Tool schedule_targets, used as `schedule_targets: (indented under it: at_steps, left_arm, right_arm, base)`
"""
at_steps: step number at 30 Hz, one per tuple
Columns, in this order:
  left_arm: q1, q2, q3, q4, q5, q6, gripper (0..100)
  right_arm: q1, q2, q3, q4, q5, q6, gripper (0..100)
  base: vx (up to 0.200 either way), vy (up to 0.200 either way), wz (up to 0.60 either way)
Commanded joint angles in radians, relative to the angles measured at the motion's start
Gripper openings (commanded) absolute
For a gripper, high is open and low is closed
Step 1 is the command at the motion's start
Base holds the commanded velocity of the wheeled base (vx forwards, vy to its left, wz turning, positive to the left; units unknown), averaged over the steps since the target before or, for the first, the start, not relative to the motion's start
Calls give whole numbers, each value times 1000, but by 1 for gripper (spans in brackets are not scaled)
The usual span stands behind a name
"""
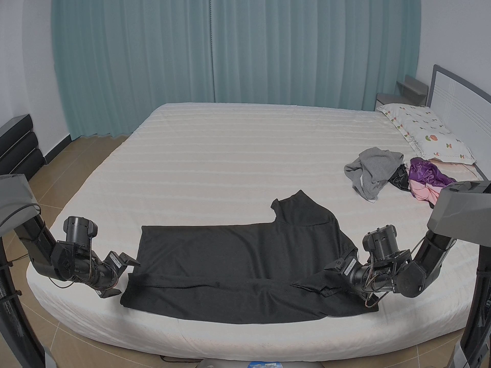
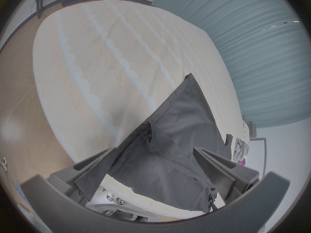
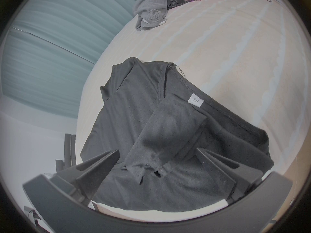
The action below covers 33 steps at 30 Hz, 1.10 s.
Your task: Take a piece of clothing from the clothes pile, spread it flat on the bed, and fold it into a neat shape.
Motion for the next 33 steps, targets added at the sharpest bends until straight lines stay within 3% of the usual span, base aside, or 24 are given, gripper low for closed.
schedule_targets:
  at_steps: [1, 10, 11, 33]
  left_arm:
    - [0, -4, 2, 0, 0, 0, 100]
    - [0, -4, 0, 0, 1, 0, 100]
    - [0, -4, 0, -1, 0, 0, 100]
    - [0, -4, 2, -1, 0, 3, 100]
  right_arm:
    - [1, 39, -73, 58, -28, 2, 100]
    - [12, 41, -101, 104, -50, 2, 100]
    - [12, 39, -101, 104, -50, 2, 0]
    - [47, -96, 11, 104, -68, 38, 0]
  base:
    - [0, 0, 0]
    - [0, 0, 0]
    - [0, 0, 0]
    - [0, 0, 0]
